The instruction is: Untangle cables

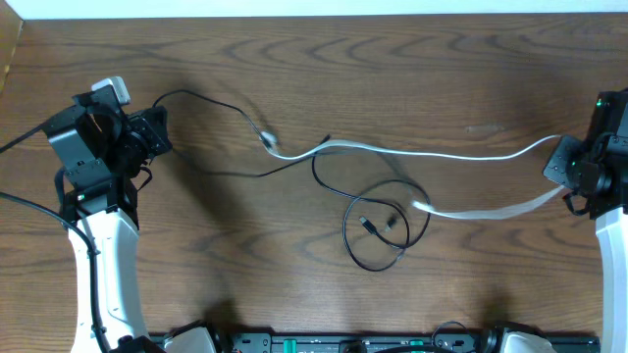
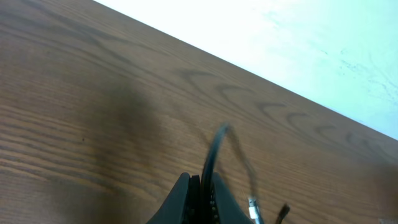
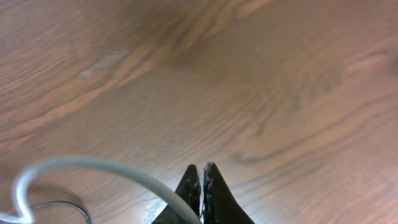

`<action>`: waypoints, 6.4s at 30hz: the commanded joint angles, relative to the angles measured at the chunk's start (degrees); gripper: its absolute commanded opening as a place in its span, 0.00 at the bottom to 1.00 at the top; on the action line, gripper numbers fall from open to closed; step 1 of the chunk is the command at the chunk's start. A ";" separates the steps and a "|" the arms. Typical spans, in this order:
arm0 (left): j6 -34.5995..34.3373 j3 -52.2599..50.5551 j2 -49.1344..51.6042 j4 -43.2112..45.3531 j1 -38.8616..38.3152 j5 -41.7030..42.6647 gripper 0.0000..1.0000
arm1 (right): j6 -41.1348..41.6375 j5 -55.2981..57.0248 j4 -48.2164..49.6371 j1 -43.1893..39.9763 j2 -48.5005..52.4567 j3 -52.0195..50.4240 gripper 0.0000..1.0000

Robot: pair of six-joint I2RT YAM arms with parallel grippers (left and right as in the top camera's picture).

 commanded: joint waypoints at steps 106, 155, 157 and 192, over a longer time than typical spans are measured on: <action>5.03 -8.20 -0.63 3.08 -36.70 10.99 0.13 | -0.76 -4.22 16.90 -52.04 26.86 2.36 0.01; 1.57 -8.20 -0.63 2.86 -36.72 8.22 0.14 | 1.40 -1.18 12.24 -53.48 41.13 17.31 0.63; 1.60 -8.20 -0.63 2.84 -36.72 8.22 0.14 | 2.12 -1.20 10.84 -53.48 40.37 18.21 0.76; 3.43 -8.17 -1.86 8.61 -35.30 14.45 0.14 | -8.55 -32.76 -1.64 -17.27 19.34 18.86 0.99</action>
